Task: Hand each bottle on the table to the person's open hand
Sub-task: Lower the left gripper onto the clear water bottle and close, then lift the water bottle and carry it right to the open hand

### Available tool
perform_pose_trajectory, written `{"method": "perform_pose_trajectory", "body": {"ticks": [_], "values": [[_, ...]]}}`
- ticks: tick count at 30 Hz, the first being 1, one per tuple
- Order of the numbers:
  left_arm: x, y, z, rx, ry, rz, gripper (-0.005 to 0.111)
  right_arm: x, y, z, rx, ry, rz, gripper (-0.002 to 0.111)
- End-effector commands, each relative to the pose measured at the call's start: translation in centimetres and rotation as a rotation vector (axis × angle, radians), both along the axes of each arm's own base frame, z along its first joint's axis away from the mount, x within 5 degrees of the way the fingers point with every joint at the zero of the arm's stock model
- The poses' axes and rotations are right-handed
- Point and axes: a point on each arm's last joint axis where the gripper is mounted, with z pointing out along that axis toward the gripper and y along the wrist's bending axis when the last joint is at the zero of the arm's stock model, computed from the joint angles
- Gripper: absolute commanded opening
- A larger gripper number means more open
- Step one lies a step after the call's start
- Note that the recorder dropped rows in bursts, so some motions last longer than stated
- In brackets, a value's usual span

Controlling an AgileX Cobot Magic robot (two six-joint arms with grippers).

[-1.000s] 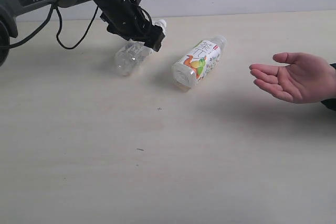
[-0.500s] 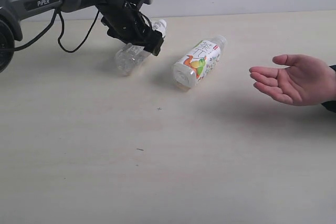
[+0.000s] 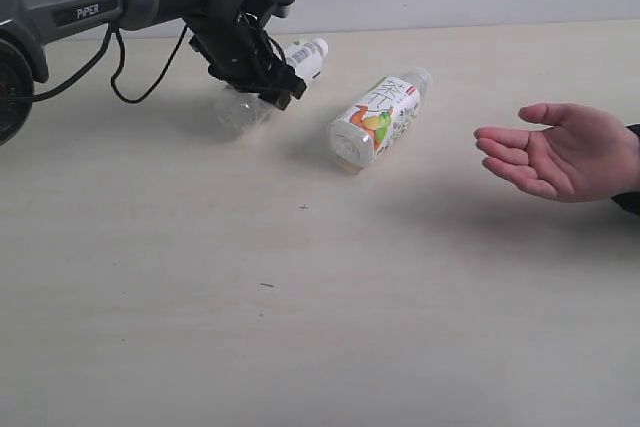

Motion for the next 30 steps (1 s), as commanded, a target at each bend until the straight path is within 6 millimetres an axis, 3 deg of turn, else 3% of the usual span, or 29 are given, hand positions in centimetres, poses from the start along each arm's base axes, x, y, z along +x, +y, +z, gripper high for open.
{"method": "perform_pose_trajectory", "body": {"ticks": [1, 8, 13, 22, 30], "values": [[-0.3, 0.3, 2.4, -0.001, -0.002, 0.002, 0.001, 0.0, 0.0, 0.0, -0.002, -0.010, 0.004, 0.000], [-2.4, 0.8, 6.0, 0.013, 0.139, 0.015, 0.000, 0.0, 0.0, 0.0, -0.002, -0.010, 0.004, 0.000], [-3.8, 0.7, 6.5, 0.015, 0.257, -0.005, 0.000, 0.0, 0.0, 0.0, -0.002, -0.010, 0.004, 0.000], [-6.3, 1.5, 7.5, -0.013, 0.276, 0.008, 0.000, 0.0, 0.0, 0.0, -0.002, -0.010, 0.004, 0.000], [-11.2, 2.4, 10.6, -0.034, 0.237, -0.006, 0.000, 0.0, 0.0, 0.0, -0.002, -0.010, 0.004, 0.000]]}}
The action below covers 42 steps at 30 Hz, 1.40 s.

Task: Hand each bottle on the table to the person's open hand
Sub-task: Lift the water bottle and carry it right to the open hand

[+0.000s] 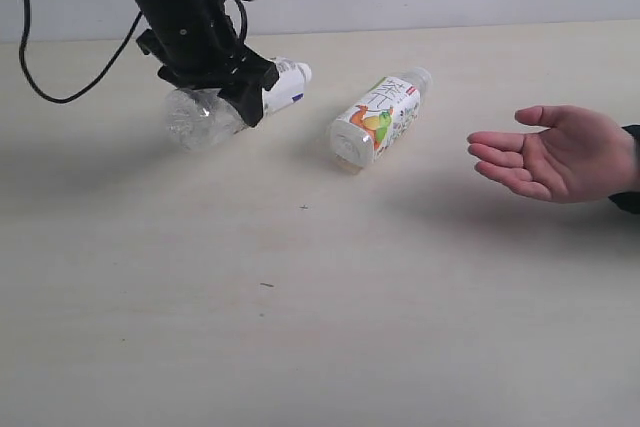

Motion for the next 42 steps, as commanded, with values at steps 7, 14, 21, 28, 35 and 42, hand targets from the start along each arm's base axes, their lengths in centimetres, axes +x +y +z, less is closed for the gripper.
{"method": "perform_pose_trajectory", "body": {"ticks": [7, 14, 21, 28, 35, 42], "values": [[-8.6, -0.8, 6.2, -0.157, -0.175, 0.018, 0.000, 0.0, 0.0, 0.0, -0.002, -0.010, 0.004, 0.000], [-13.7, -5.8, 8.8, -0.461, -0.041, 0.036, 0.000, 0.0, 0.0, 0.0, -0.002, -0.010, 0.004, 0.000], [-15.4, -11.4, 9.8, -0.725, -0.202, 0.103, 0.000, 0.0, 0.0, 0.0, -0.002, -0.010, 0.004, 0.000], [-15.3, -14.7, 7.0, -0.874, -0.123, 0.361, 0.000, 0.0, 0.0, 0.0, -0.002, -0.010, 0.004, 0.000], [-14.9, -17.5, 2.6, -0.825, -0.085, 0.398, 0.000, 0.0, 0.0, 0.0, -0.002, -0.010, 0.004, 0.000], [-15.2, -20.6, 0.3, -0.822, -0.055, 0.389, 0.000, 0.0, 0.0, 0.0, -0.002, -0.010, 0.004, 0.000]]}}
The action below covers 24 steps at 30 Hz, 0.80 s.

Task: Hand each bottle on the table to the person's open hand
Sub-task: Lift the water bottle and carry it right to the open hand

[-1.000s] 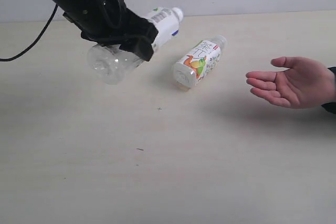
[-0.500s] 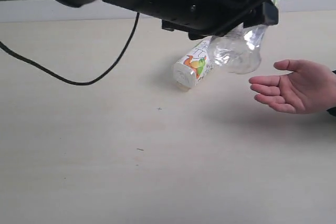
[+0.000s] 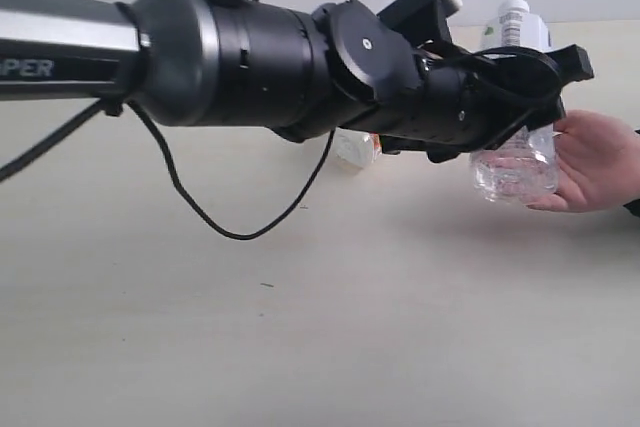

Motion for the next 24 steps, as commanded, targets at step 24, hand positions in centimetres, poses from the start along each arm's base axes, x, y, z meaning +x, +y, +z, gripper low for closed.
{"method": "perform_pose_trajectory", "body": {"ticks": [24], "values": [[-0.6, -4.8, -3.8, -0.069, 0.199, 0.000, 0.040, 0.0, 0.0, 0.0, -0.002, -0.010, 0.004, 0.000]]}}
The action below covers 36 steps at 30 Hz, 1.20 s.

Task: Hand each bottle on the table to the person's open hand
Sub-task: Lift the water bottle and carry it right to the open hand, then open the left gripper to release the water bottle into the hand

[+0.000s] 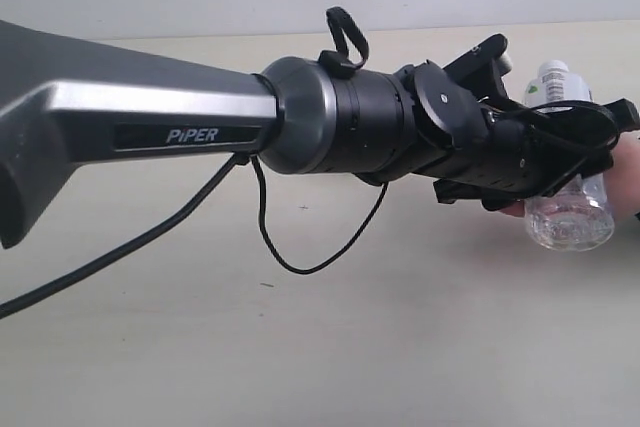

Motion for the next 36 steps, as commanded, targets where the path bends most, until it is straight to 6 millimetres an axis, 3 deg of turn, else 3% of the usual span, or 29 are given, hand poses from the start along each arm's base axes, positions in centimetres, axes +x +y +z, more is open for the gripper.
{"method": "perform_pose_trajectory", "body": {"ticks": [1, 13, 26, 36], "values": [[-0.2, -0.2, 0.5, -0.039, 0.064, 0.017, 0.045, 0.0, 0.0, 0.0, -0.002, -0.010, 0.004, 0.000], [-0.4, -0.2, 0.4, -0.018, 0.039, -0.022, 0.093, 0.0, 0.0, 0.0, -0.002, -0.010, 0.004, 0.000], [0.4, 0.6, 0.4, 0.028, -0.024, -0.141, 0.093, 0.0, 0.0, 0.0, -0.002, -0.010, 0.004, 0.000], [2.0, 3.4, 4.4, 0.059, -0.111, -0.277, 0.093, 0.0, 0.0, 0.0, -0.002, -0.010, 0.004, 0.000]]}}
